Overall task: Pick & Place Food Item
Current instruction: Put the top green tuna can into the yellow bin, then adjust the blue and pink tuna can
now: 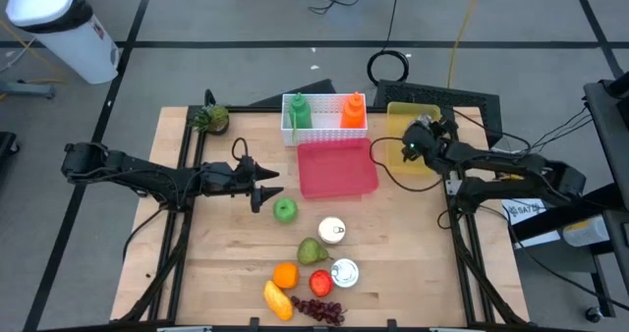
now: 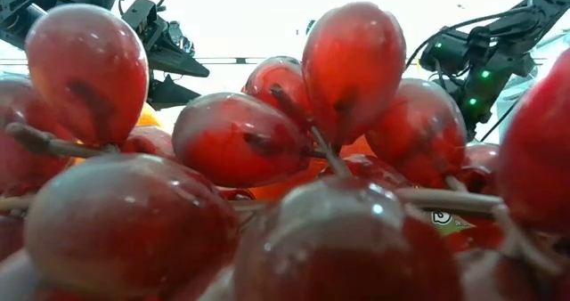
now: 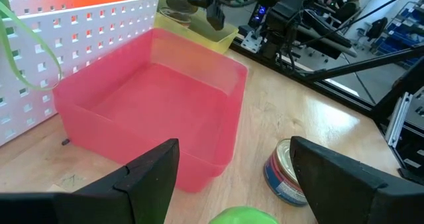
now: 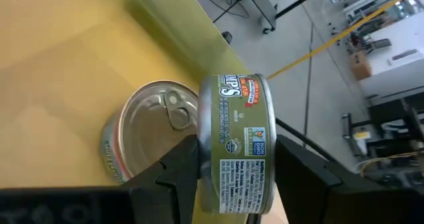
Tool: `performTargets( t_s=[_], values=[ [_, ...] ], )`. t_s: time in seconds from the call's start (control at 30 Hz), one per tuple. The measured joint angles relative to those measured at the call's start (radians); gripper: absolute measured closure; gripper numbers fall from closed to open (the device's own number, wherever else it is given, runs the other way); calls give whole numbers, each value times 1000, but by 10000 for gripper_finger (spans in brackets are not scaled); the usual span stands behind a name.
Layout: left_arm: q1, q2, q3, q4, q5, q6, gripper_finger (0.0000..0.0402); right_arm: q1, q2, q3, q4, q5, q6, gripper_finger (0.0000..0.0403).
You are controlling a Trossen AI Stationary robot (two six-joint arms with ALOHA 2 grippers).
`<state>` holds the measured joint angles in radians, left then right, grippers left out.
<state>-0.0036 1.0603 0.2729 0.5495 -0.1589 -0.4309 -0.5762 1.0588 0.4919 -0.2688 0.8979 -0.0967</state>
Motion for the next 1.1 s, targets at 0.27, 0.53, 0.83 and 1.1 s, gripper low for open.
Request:
performTargets(
  t_s=[0.27, 0.53, 0.83, 1.1],
  values=[
    [0, 0, 0, 0, 0, 0, 100, 1, 47, 1, 38, -58, -29, 226],
    [0, 0, 0, 0, 1, 0, 100, 1, 60, -1, 39, -223, -21, 188],
    [0, 0, 0, 0, 1, -3, 101, 2, 59, -1, 68, -181, -24, 196],
    [0, 0, 0, 0, 2, -5, 100, 2, 59, -1, 48, -167, -16, 207]
  ],
)
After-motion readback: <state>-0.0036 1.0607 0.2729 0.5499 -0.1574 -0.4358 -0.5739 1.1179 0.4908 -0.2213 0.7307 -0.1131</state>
